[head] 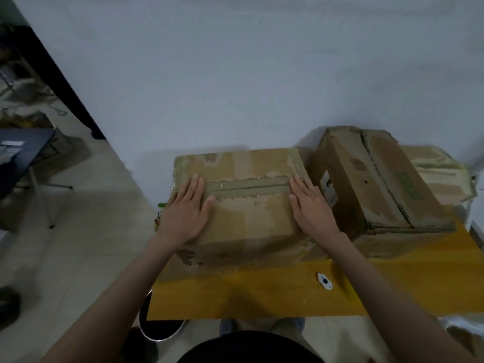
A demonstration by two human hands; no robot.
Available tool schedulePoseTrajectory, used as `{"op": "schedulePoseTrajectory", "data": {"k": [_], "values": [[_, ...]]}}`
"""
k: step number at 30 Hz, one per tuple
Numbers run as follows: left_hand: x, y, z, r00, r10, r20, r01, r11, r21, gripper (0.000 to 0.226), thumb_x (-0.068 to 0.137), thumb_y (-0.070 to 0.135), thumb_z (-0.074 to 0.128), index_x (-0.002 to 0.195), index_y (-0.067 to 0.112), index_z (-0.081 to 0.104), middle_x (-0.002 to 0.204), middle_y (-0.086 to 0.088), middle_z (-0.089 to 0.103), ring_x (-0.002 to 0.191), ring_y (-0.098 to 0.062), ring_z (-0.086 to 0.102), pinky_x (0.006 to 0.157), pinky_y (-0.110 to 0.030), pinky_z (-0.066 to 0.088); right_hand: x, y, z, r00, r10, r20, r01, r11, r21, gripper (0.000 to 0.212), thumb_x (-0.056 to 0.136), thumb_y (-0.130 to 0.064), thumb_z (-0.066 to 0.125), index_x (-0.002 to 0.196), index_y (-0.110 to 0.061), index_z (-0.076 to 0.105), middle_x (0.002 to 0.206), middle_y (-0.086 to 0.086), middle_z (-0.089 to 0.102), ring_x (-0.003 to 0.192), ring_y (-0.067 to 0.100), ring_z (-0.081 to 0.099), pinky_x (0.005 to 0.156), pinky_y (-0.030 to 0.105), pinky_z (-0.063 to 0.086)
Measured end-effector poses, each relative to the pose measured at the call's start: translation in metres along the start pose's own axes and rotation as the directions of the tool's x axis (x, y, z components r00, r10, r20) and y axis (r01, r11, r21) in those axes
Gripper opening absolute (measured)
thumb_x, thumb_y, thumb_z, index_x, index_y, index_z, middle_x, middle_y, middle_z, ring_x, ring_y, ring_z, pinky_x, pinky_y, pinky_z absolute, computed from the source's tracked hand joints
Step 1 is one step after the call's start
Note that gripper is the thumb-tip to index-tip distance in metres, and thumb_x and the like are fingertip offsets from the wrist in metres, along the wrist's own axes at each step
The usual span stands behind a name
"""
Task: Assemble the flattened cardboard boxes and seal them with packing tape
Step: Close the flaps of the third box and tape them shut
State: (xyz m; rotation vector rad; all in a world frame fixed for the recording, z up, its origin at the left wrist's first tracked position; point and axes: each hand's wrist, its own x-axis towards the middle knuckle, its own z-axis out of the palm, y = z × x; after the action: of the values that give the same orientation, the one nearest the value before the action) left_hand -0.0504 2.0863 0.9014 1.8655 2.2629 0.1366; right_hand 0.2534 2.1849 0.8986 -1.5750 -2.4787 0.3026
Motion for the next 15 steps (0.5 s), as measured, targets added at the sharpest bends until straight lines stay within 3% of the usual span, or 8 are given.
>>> {"op": "schedulePoseTrajectory", "data": {"k": [2,6,9,11,15], "values": [[0.0,-0.021,-0.002,0.998,-0.063,0.017,0.064,0.997,-0.051,0.072,0.099,0.059,0.006,0.159,0.02,-0.008,0.165,0.004,-0.016,0.152,-0.014,-0.014,0.125,-0.041,-0.001,0.001,-0.002,0.0,1.0,0.016,-0.007,-0.016,1.0,0.025,0.054,0.108,-0.037,0.021,0.158,-0.017,0.021,0.166,-0.002,0.015,0.153,0.015,0.005,0.123,0.035,0.004],[0.003,-0.022,0.005,0.997,-0.075,0.014,0.075,0.946,-0.315,0.075,0.102,0.054,0.02,0.158,0.015,-0.009,0.163,0.005,-0.023,0.15,-0.011,-0.018,0.123,-0.039,0.001,0.001,-0.002,-0.003,0.99,0.137,0.04,-0.141,0.978,0.152,0.061,0.107,-0.044,0.026,0.159,-0.017,0.014,0.167,-0.001,0.003,0.154,0.019,0.003,0.121,0.039,0.014],[0.003,-0.016,0.011,0.99,-0.117,-0.083,0.075,0.913,-0.402,0.076,0.103,0.051,0.027,0.158,0.013,-0.01,0.163,0.004,-0.024,0.152,-0.013,-0.013,0.124,-0.038,0.004,0.002,-0.002,-0.006,0.984,0.168,0.055,-0.175,0.969,0.175,0.062,0.106,-0.044,0.03,0.159,-0.015,0.014,0.167,0.003,0.003,0.151,0.025,0.018,0.117,0.043,0.027],[0.009,-0.02,0.01,0.985,-0.167,-0.044,0.126,0.867,-0.482,0.081,0.102,0.054,0.032,0.157,0.014,-0.013,0.164,0.004,-0.022,0.152,-0.016,-0.002,0.123,-0.044,0.013,0.008,-0.002,-0.012,0.98,0.183,0.08,-0.195,0.962,0.19,0.063,0.106,-0.042,0.035,0.159,-0.014,0.016,0.167,0.003,0.006,0.147,0.028,0.027,0.115,0.045,0.029],[0.041,-0.036,-0.005,0.969,-0.244,0.029,0.215,0.786,-0.58,0.099,0.088,0.077,0.032,0.155,0.012,-0.002,0.164,-0.011,0.009,0.149,-0.032,0.021,0.116,-0.057,0.03,0.035,0.006,-0.026,0.967,0.2,0.16,-0.245,0.901,0.358,0.065,0.103,-0.044,0.041,0.158,-0.019,0.019,0.163,0.003,0.025,0.146,0.028,0.03,0.118,0.051,0.03]]}}
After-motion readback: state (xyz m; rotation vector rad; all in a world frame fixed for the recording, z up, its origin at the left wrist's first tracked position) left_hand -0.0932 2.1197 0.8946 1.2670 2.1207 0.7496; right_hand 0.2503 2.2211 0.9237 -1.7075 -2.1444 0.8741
